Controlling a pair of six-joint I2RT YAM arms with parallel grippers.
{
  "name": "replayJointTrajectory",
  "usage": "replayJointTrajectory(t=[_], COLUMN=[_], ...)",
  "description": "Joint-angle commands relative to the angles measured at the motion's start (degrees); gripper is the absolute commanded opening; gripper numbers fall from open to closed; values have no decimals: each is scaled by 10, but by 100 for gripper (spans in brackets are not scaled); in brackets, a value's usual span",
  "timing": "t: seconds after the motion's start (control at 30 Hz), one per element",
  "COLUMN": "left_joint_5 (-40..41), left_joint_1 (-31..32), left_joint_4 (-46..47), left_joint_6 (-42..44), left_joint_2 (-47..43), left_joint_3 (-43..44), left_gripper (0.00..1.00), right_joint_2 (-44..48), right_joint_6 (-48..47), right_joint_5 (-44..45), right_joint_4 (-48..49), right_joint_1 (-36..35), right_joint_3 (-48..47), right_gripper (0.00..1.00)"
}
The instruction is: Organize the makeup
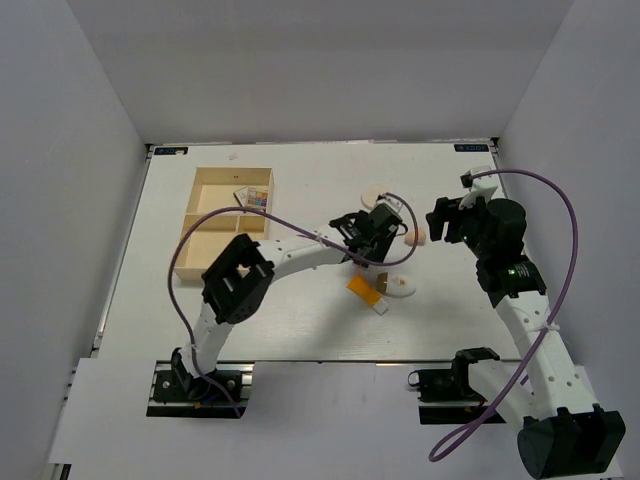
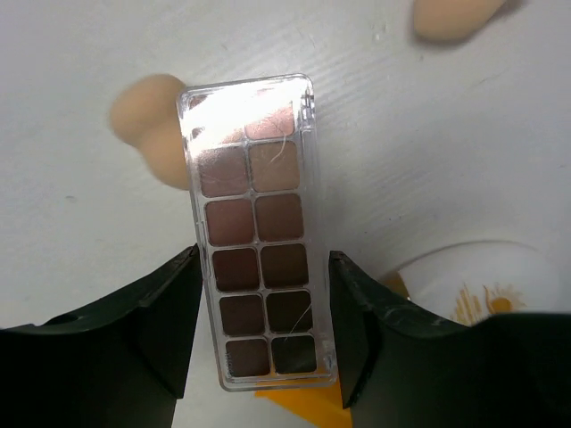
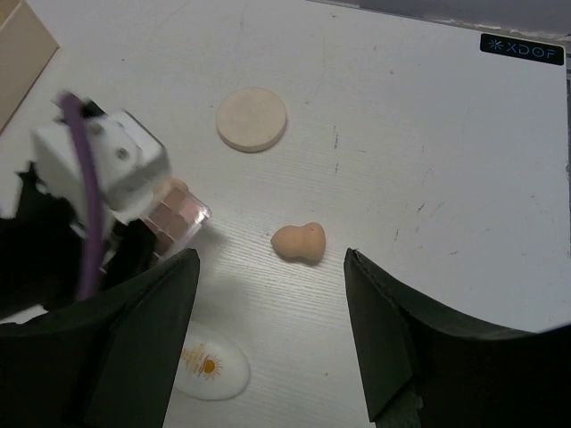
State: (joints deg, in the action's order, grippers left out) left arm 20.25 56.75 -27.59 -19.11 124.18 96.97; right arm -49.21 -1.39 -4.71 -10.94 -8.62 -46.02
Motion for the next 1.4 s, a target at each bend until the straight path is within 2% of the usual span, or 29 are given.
replayJointTrajectory(t=[0.0,0.23,0.43,0.6,0.73,1.0,1.17,1.3,1.33,1.37], left_joint_5=[30,81,92,80,76,73,70,62,61,60], left_joint_1=[-28,-108,-229,-302,-335,-378,-392,-397,-397,-397], left_joint_4=[13,11,58,81,106,102,96,83,80,76], left_joint_6=[26,68,88,104,103,98,94,93,93,93], left_joint_2=[-143,-241,-293,-272,-241,-141,-111,-97,-96,-96], left_joint_3=[-11,-81,-150,-164,-160,-100,-64,-45,-44,-43], left_gripper=[16,13,15,15,19,34,43,63,72,77], right_joint_2=[11,10,10,9,9,7,5,5,4,4], right_joint_6=[9,7,7,7,7,5,5,4,4,3], right_joint_5=[-7,-17,-25,-34,-40,-48,-56,-57,-59,-60], right_joint_4=[29,30,30,32,32,32,33,33,33,33], right_joint_1=[3,3,3,4,3,3,1,2,1,1], right_joint_3=[1,3,4,6,7,9,10,10,10,10], right_gripper=[72,72,72,72,72,72,72,72,72,72])
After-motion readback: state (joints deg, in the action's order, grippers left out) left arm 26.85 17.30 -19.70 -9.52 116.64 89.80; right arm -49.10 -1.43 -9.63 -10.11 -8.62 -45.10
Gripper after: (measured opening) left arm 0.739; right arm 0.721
